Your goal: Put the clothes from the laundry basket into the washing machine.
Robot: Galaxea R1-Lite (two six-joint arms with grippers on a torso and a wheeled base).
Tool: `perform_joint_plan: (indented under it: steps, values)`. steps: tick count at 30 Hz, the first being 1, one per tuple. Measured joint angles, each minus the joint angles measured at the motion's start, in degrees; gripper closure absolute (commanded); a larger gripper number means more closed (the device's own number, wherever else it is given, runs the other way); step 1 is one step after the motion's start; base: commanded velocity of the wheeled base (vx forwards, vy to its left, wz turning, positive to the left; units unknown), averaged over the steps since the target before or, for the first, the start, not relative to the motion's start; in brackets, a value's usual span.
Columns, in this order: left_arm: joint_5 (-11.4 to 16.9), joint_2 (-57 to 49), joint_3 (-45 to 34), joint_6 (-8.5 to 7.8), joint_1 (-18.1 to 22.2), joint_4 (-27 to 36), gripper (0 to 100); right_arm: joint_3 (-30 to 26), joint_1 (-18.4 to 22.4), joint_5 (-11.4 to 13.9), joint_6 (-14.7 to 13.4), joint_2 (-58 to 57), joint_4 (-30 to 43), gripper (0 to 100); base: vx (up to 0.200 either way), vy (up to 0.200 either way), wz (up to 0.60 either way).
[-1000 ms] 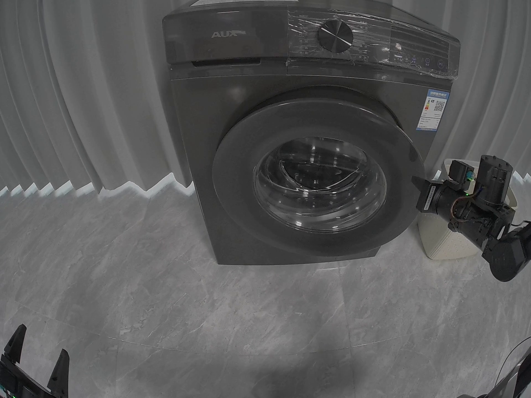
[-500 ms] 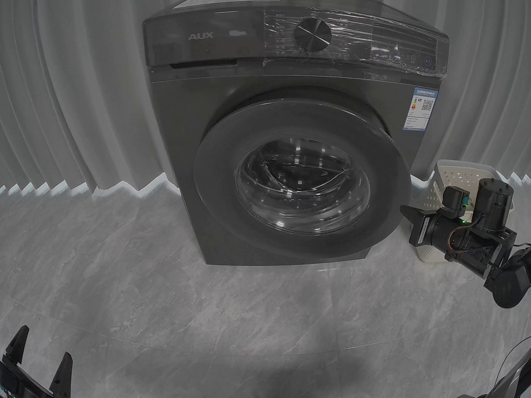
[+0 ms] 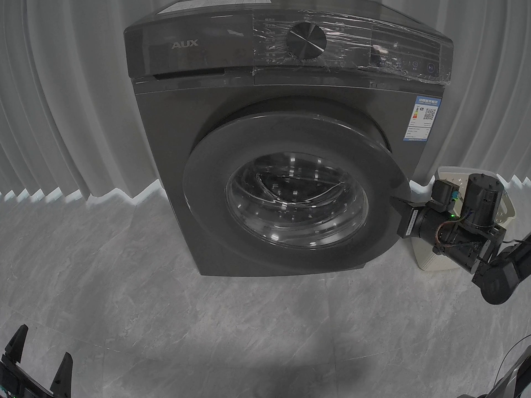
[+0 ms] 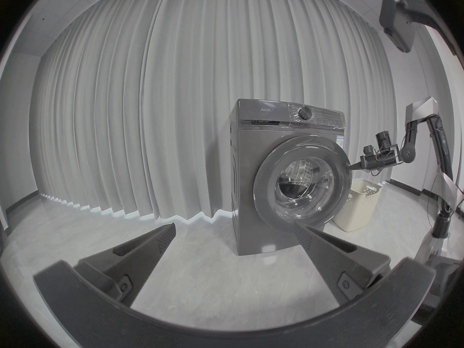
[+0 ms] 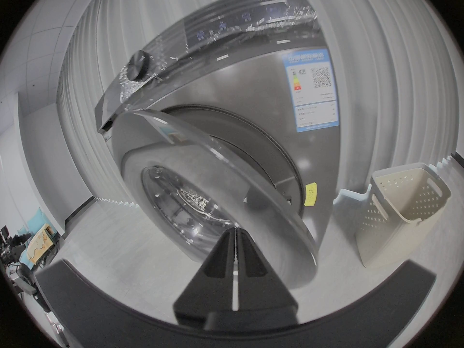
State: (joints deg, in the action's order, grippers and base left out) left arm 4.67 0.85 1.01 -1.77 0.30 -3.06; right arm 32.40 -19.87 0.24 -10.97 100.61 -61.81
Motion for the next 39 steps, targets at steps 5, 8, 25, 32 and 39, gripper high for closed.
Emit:
perform_joint_plan:
  steps: [5, 8, 25, 32, 39]
  values:
    - [-0.02, 0.02, 0.00, -1.13, 0.00, -0.13, 0, 4.28, 0.55, -0.93, -0.44, 3.24, -0.13, 100, 0.000, 0.000, 0.00]
    - [-0.02, 0.05, 0.00, -1.18, 0.02, -0.16, 0, 5.91, 1.16, -2.40, -0.57, 4.46, -0.11, 100, 0.000, 0.000, 0.00]
    - [0.04, 0.05, 0.00, -0.90, 0.02, -0.16, 0, -8.87, -3.56, -2.95, 0.16, -3.64, -1.55, 100, 0.082, 0.000, 0.00]
    - [0.09, 0.07, 0.00, -1.12, 0.02, -0.13, 0, -7.46, -3.36, -3.06, -0.09, -4.47, -3.06, 100, 0.143, 0.000, 0.00]
    - [0.09, 0.07, 0.00, -0.63, 0.00, -0.24, 0, -2.76, -1.24, -3.08, -0.24, -1.38, -3.96, 100, 0.000, 0.000, 0.00]
